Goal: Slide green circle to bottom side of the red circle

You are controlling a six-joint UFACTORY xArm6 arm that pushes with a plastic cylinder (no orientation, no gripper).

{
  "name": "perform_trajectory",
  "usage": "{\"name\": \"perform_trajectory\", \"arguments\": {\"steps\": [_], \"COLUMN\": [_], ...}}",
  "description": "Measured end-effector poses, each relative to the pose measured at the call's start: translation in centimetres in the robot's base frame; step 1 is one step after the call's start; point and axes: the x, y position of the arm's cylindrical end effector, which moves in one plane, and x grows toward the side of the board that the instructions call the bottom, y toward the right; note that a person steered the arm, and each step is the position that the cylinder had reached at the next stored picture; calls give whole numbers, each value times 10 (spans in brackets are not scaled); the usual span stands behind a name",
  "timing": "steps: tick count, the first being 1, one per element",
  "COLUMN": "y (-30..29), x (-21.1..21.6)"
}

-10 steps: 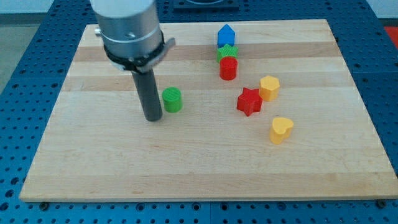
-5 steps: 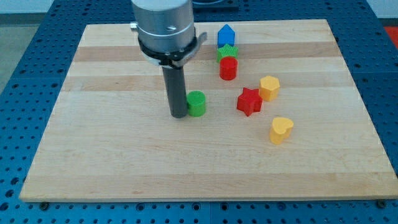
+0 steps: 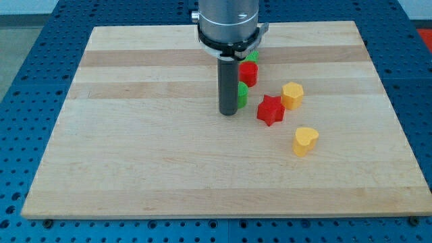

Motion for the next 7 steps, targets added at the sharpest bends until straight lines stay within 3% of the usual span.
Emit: {"name": "perform_trajectory", "arguments": {"steps": [3,7], "y": [-19,16], "x": [-14,-20]}}
